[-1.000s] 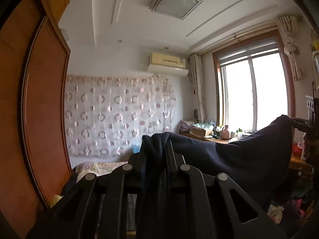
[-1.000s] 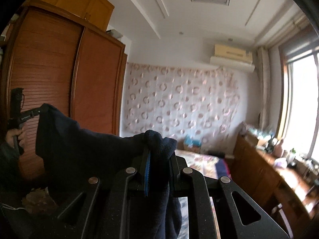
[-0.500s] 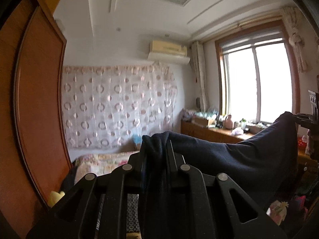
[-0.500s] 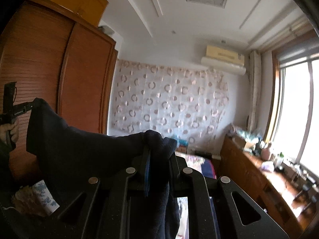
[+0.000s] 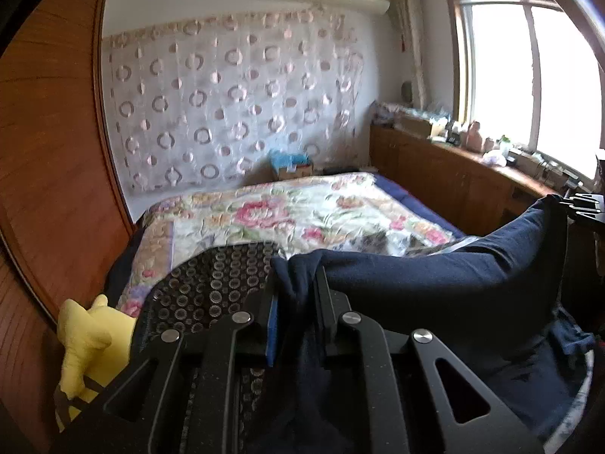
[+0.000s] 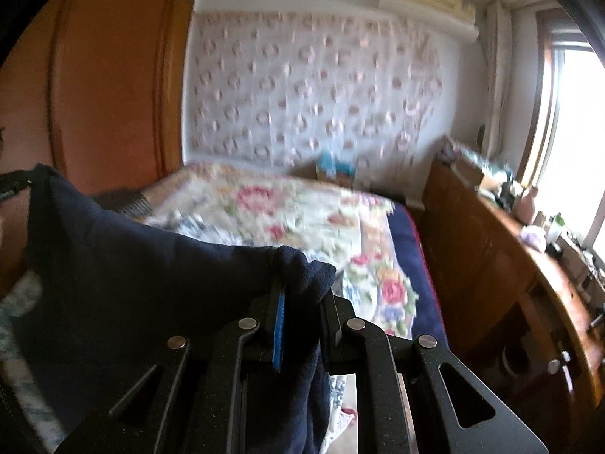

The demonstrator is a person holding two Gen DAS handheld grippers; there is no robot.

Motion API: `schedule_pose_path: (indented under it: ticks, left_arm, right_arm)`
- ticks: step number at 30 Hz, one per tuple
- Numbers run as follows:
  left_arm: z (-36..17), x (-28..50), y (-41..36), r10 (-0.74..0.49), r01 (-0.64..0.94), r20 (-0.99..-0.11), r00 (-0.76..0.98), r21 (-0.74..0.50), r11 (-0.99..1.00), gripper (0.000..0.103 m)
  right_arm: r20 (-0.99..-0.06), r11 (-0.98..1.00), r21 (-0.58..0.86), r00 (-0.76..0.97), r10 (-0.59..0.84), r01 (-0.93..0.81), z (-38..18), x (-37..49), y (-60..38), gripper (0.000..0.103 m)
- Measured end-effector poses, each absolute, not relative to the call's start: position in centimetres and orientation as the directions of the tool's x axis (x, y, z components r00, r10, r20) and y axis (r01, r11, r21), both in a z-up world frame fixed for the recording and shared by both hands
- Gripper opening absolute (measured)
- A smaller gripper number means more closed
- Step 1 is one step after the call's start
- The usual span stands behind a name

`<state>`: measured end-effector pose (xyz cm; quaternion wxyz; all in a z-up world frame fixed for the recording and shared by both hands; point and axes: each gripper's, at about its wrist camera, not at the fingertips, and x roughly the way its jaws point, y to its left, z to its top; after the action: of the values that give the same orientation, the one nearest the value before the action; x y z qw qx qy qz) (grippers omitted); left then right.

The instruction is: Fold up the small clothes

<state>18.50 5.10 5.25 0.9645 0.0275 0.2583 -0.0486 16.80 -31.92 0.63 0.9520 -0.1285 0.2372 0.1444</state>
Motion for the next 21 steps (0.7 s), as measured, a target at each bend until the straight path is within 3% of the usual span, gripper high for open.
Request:
schedule_pose_path:
  ticks: [10,14,15,17,19,21]
  left_arm:
    - [4.9,23.0,3.6,-0.046,0.089,-0.541,0.84,0.053,0.995,0.017]
    - [4.1,23.8,3.2,-0.044,0.098,-0.579,0.814,0.063,0.993,0.026]
    - [4.0,23.8,3.3,-0.044,0.099,-0.582,0.812,0.062,0.993,0.029]
    - [4.0,23.0,3.4,-0.036,0.093,-0.567,0.823,0.072,0.993,0.044]
    - [3.9,22.2,3.6,-0.049,0.103,-0.567,0.822,0.064,0.993,0.048]
    - [3.7,21.2,3.8,-0.062,0.114,-0.578,0.814,0.055,0.992,0.057]
  right_arm:
    - [-0.541,0.953,-0.158,0.83,0.135,-0.258,2.1,24.8,-28.9,0.015]
    - [-0.583,0.963,-0.128,0.804,0.12,-0.236,1.0,24.7,-29.2,0.015]
    - [-0.593,0.967,-0.123,0.798,0.109,-0.224,0.3,24.5,-29.7,0.022]
    - [-0.596,0.97,-0.124,0.797,0.094,-0.208,0.3,24.2,-30.1,0.034]
    - [-0.593,0.97,-0.119,0.799,0.102,-0.212,0.6,23.8,-30.3,0.047]
    - [-0.591,0.969,-0.103,0.798,0.123,-0.226,0.8,22.9,-30.7,0.048]
